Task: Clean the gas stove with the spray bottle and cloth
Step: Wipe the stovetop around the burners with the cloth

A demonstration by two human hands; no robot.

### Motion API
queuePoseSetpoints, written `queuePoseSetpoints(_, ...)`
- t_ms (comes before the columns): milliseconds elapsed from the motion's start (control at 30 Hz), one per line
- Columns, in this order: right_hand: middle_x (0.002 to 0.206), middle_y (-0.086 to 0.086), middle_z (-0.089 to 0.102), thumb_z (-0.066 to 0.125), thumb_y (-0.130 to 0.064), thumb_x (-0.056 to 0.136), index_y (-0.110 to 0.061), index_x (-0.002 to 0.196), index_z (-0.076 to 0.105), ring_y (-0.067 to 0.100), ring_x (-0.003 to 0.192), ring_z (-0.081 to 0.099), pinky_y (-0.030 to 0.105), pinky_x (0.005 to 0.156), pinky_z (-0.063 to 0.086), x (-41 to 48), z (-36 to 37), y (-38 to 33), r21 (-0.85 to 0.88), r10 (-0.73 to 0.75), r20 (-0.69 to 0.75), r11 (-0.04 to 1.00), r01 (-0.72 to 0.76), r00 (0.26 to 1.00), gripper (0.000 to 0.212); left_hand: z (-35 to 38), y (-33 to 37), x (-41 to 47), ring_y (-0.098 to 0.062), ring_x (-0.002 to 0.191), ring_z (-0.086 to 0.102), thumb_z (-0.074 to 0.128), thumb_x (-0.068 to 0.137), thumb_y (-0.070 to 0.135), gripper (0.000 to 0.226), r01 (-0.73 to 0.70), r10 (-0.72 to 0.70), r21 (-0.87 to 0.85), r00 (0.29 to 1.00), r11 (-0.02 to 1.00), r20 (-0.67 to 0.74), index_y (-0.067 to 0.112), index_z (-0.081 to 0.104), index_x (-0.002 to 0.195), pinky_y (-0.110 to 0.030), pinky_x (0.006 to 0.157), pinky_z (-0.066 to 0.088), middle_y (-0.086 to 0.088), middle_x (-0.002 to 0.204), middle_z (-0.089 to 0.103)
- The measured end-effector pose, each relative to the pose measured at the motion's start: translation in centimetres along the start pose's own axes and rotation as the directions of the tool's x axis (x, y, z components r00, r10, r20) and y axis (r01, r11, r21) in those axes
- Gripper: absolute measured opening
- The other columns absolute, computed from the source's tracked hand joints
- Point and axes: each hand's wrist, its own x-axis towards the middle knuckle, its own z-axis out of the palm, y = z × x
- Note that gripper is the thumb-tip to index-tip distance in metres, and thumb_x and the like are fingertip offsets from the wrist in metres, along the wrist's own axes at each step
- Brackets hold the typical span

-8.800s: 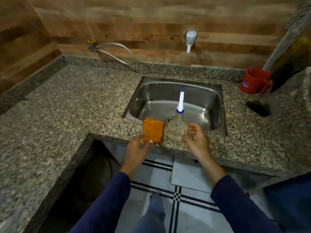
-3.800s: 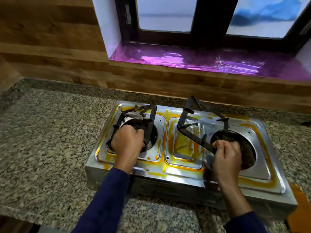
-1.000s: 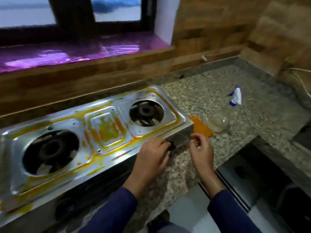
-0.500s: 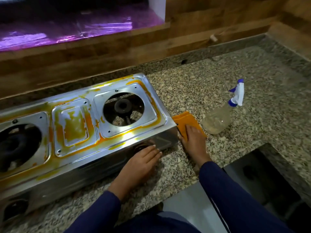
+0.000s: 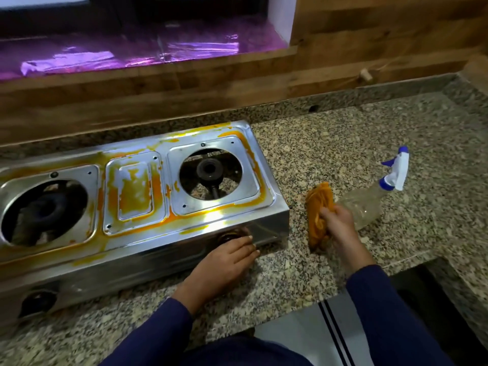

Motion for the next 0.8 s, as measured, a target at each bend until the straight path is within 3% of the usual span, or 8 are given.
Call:
queuePoseSetpoints(100, 0.081, 0.001, 0.065, 0.057, -0.015, 0.094, -0.018, 0.095, 0.064, 0.016, 0.071, 0.063, 0.035, 0.071, 0.055, -2.7, -0.4, -2.7, 0.231, -0.029, 0.005, 0.973, 0.027, 1.0, 0.008, -1.0, 0.2, 0.3, -0.027, 0.133, 0.05, 0.054, 0.098, 0.013, 0.033, 0.041, -0.04, -0.08, 0.999, 0.996, 0.014, 0.007, 0.061, 0.129, -0.038, 0.107, 0.044, -0.01, 0.133, 0.062)
queuePoseSetpoints(200, 0.074, -0.002, 0.061, 0.059, -0.014, 0.091, -0.021, 0.091, 0.064, 0.013, 0.064, 0.057, 0.033, 0.065, 0.052, -5.3, 0.7, -5.6, 0.198, -0.24, 0.052, 0.954, 0.225, 0.97, 0.009, -2.3, 0.1, 0.3, -0.025, 0.136, 0.046, 0.049, 0.102, 0.019, 0.035, 0.101, -0.102, -0.117, 0.995, 0.988, -0.007, 0.007, 0.059, 0.133, -0.035, 0.111, 0.04, -0.01, 0.137, 0.059)
queuePoseSetpoints(300, 0.085, 0.0, 0.062, 0.06, -0.02, 0.089, -0.024, 0.093, 0.066, 0.016, 0.076, 0.058, 0.035, 0.071, 0.053, -6.2, 3.7, -6.9, -0.09, -0.48, 0.128, 0.866, 0.492, 0.868, 0.009, -3.5, -0.7, -0.7, -0.026, 0.135, 0.048, 0.054, 0.099, 0.015, 0.034, 0.125, -0.128, -0.053, 0.99, 0.991, -0.055, 0.007, 0.061, 0.132, -0.038, 0.112, 0.039, -0.01, 0.137, 0.059)
queuePoseSetpoints(367, 0.112, 0.003, 0.058, 0.056, -0.044, 0.089, -0.025, 0.121, 0.063, 0.02, 0.107, 0.051, 0.039, 0.09, 0.046, -5.5, 5.8, -6.7, -0.465, -0.597, 0.26, 0.611, 0.64, 0.759, 0.038, -4.2, -1.1, -2.2, -0.026, 0.131, 0.052, 0.059, 0.097, 0.017, 0.034, 0.161, -0.16, -0.001, 0.984, 0.987, -0.083, 0.008, 0.063, 0.13, -0.041, 0.108, 0.041, -0.009, 0.136, 0.06)
queuePoseSetpoints(467, 0.16, 0.002, 0.024, 0.031, -0.06, 0.097, -0.021, 0.154, 0.027, 0.02, 0.148, 0.015, 0.047, 0.119, 0.017, -3.8, 8.7, -6.0, -0.637, -0.527, 0.519, 0.288, 0.716, 0.673, 0.069, -5.3, -1.3, -5.7, -0.027, 0.126, 0.055, 0.068, 0.089, 0.019, 0.039, 0.284, -0.273, 0.089, 0.954, 0.955, -0.121, 0.011, 0.066, 0.127, -0.044, 0.101, 0.045, -0.008, 0.134, 0.062)
queuePoseSetpoints(533, 0.166, -0.001, 0.009, 0.016, -0.058, 0.099, -0.021, 0.157, 0.014, 0.016, 0.152, -0.001, 0.043, 0.122, 0.0, -2.9, 9.9, -5.4, -0.662, -0.484, 0.606, 0.132, 0.737, 0.631, 0.069, -6.1, -1.3, -8.1, -0.03, 0.125, 0.056, 0.069, 0.086, 0.016, 0.042, 0.399, -0.379, 0.131, 0.912, 0.907, -0.158, 0.009, 0.065, 0.127, -0.046, 0.1, 0.045, -0.01, 0.133, 0.062)
queuePoseSetpoints(633, 0.165, 0.0, 0.008, 0.013, -0.054, 0.1, -0.018, 0.158, 0.011, 0.015, 0.152, -0.001, 0.038, 0.121, -0.004, -2.6, 10.8, -4.8, -0.691, -0.488, 0.613, 0.05, 0.721, 0.621, 0.068, -7.3, -1.4, -11.4, -0.031, 0.127, 0.053, 0.061, 0.09, 0.019, 0.042, 0.546, -0.513, 0.162, 0.833, 0.822, -0.207, 0.005, 0.062, 0.13, -0.045, 0.105, 0.041, -0.012, 0.134, 0.06)
queuePoseSetpoints(800, 0.164, 0.008, 0.01, 0.009, -0.058, 0.097, -0.01, 0.157, 0.012, 0.019, 0.152, 0.004, 0.04, 0.124, 0.002, -4.6, 11.9, -4.0, -0.753, -0.511, 0.567, -0.001, 0.659, 0.646, 0.077, -7.9, -1.6, -14.1, -0.027, 0.132, 0.049, 0.055, 0.094, 0.022, 0.043, 0.563, -0.533, 0.122, 0.82, 0.818, -0.209, 0.003, 0.058, 0.133, -0.044, 0.113, 0.036, -0.013, 0.14, 0.055)
